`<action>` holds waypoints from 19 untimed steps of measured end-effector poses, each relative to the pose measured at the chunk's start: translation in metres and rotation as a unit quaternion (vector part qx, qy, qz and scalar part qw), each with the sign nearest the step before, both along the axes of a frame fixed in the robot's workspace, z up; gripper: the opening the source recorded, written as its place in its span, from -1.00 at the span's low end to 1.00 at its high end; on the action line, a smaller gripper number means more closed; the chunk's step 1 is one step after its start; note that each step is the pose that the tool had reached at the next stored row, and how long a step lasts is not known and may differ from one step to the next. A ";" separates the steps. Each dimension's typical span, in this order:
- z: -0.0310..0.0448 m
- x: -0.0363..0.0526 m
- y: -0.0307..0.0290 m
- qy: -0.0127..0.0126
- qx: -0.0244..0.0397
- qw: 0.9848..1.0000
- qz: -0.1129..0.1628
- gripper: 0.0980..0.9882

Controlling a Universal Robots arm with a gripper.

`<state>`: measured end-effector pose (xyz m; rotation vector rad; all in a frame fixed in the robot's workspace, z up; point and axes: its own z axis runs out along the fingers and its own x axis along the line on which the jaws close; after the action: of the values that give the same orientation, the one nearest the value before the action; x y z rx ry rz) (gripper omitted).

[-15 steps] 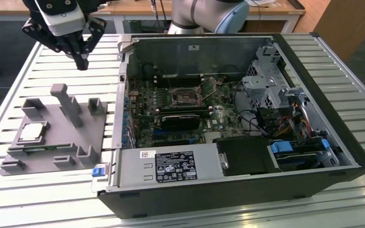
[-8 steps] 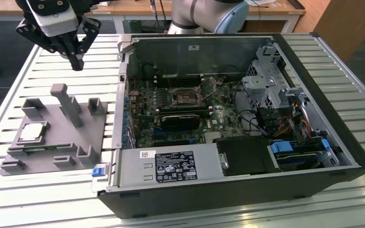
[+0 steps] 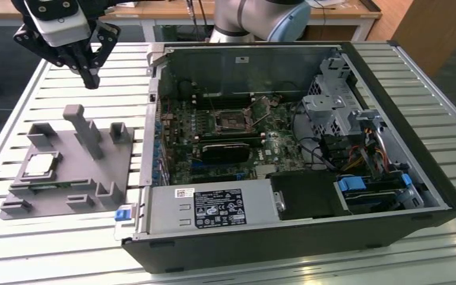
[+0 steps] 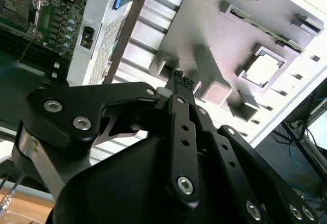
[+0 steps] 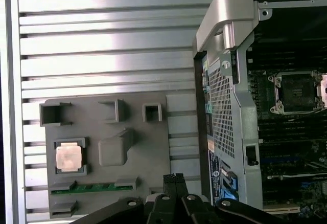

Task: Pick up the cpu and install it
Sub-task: 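Reach for the cpu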

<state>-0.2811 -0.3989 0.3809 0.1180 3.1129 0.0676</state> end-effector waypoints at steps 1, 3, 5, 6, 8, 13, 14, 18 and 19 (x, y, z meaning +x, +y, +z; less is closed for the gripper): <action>-0.0001 -0.0010 0.0000 0.000 0.000 1.000 0.000 -0.98; -0.0003 -0.0030 0.0000 0.000 0.000 1.000 0.000 -0.98; -0.0004 -0.0050 0.0000 0.000 0.000 1.000 0.000 -0.98; -0.0005 -0.0059 0.0000 0.000 0.000 1.000 0.000 -0.98; -0.0007 -0.0078 0.0000 0.000 0.000 1.000 0.000 -0.98; -0.0010 -0.0125 0.0000 0.000 0.000 1.000 0.000 -0.98; -0.0011 -0.0135 0.0000 0.000 0.000 1.000 0.000 -0.98; -0.0014 -0.0172 0.0000 0.000 0.000 1.000 0.000 -0.98; -0.0016 -0.0182 0.0000 0.000 0.000 1.000 0.000 -0.98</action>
<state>-0.2992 -0.3989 0.3794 0.1180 3.1129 0.0677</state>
